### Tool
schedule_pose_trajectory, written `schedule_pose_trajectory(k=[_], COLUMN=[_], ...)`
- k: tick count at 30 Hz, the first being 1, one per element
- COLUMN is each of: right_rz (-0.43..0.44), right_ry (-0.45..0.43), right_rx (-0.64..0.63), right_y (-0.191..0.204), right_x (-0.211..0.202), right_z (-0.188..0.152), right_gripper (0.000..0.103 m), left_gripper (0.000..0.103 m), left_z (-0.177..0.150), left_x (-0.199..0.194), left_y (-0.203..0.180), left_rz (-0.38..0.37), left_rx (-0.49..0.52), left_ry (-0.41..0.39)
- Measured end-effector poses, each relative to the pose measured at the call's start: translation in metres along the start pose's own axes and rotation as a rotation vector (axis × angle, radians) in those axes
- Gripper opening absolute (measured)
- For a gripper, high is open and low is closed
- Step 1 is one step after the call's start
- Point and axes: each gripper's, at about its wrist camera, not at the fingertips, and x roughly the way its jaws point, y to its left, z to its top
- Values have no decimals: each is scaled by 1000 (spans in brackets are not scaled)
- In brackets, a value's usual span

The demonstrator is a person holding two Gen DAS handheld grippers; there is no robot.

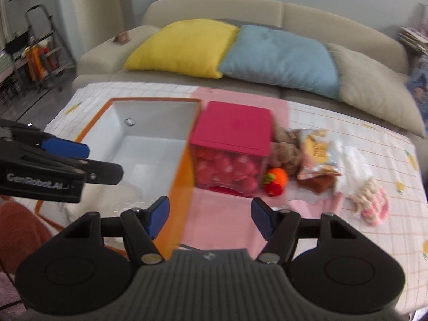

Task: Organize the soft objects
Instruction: 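Open both tools to drop the cloth and bag into the bin, then move both open tools back toward the pile of soft items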

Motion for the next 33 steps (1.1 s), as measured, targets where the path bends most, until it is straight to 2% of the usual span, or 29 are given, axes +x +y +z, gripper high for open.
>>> schedule_pose_trajectory(k=[8, 13, 21, 33], right_rz=[-109, -159, -219, -286], right_ry=[23, 38, 13, -16], right_rx=[165, 250, 268, 286], right_y=[-50, -74, -101, -157], right_x=[0, 2, 2, 24], right_z=[-30, -46, -54, -48], right_gripper=[67, 67, 67, 67], left_gripper=[75, 75, 74, 73], left_z=[-1, 0, 10, 49], left_x=[10, 19, 45, 102], left_y=[-35, -53, -91, -137], left_rz=[-60, -133, -214, -189], left_rx=[53, 79, 153, 299], left_ry=[15, 0, 8, -41])
